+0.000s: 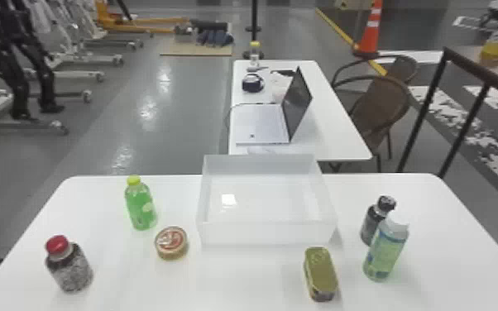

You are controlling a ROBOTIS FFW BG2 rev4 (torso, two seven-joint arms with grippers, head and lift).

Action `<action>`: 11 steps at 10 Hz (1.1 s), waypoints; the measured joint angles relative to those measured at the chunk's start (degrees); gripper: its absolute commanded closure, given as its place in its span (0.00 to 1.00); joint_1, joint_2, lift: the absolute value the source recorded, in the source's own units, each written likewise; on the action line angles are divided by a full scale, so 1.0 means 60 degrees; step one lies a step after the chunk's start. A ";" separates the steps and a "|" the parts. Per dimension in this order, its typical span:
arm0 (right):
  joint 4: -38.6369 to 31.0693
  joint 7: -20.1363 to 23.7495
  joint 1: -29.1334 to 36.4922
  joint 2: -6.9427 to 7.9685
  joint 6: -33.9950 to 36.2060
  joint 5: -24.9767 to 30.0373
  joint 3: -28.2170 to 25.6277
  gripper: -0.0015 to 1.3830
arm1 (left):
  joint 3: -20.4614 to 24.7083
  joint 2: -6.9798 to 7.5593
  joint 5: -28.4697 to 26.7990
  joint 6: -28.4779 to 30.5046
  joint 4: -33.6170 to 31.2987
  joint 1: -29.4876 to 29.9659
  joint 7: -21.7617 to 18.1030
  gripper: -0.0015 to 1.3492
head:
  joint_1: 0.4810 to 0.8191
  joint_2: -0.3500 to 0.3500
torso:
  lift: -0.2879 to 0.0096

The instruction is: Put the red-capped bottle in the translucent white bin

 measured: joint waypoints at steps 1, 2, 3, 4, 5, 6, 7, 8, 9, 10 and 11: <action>0.0000 0.0000 -0.0003 0.0000 0.0000 0.0000 0.0000 0.15 | 0.0000 0.0000 -0.0008 0.0014 0.0000 -0.0005 0.0000 0.16 | 0.20 0.50 | 0.63; 0.0006 0.0000 -0.0004 0.0000 0.0000 0.0000 0.0000 0.15 | 0.0000 0.0000 -0.0013 0.0027 0.0000 -0.0014 0.0000 0.16 | 0.20 0.50 | 0.63; 0.0012 0.0000 -0.0005 0.0000 0.0000 0.0000 0.0000 0.15 | 0.0001 0.0000 -0.0015 0.0035 0.0000 -0.0019 0.0000 0.16 | 0.20 0.50 | 0.63; 0.0013 0.0000 -0.0005 0.0000 0.0000 0.0000 0.0000 0.15 | 0.0010 0.0000 -0.0015 0.0036 0.0000 -0.0021 0.0000 0.16 | 0.20 0.50 | 0.63; 0.0014 0.0000 -0.0005 0.0000 -0.0001 0.0000 0.0000 0.15 | 0.0014 0.0000 -0.0015 0.0036 0.0000 -0.0027 0.0000 0.16 | 0.20 0.50 | 0.63; 0.0014 0.0000 -0.0005 0.0000 -0.0001 0.0000 0.0000 0.15 | 0.0015 0.0000 -0.0023 0.0048 0.0000 -0.0039 0.0000 0.16 | 0.20 0.50 | 0.63; 0.0015 0.0000 -0.0005 0.0000 -0.0002 -0.0009 0.0000 0.15 | 0.0028 0.0000 -0.0044 0.0103 0.0000 -0.0072 0.0012 0.16 | 0.20 0.50 | 0.63; 0.0015 0.0000 -0.0005 0.0000 -0.0002 -0.0013 0.0000 0.15 | 0.0058 0.0000 -0.0113 0.0254 0.0000 -0.0168 0.0014 0.16 | 0.20 0.50 | 0.63; 0.0015 0.0000 -0.0005 0.0000 -0.0002 -0.0014 0.0000 0.15 | 0.0110 0.0000 -0.0254 0.0457 0.0000 -0.0321 0.0016 0.16 | 0.20 0.50 | 0.63; 0.0015 0.0001 -0.0005 0.0000 -0.0002 -0.0014 0.0000 0.15 | 0.0198 0.0000 -0.0471 0.0680 0.0000 -0.0555 0.0177 0.16 | 0.20 0.50 | 0.63; 0.0015 0.0001 -0.0004 0.0000 -0.0002 -0.0014 0.0000 0.15 | 0.0283 0.0000 -0.0661 0.0803 0.0000 -0.0762 0.0404 0.16 | 0.20 0.50 | 0.63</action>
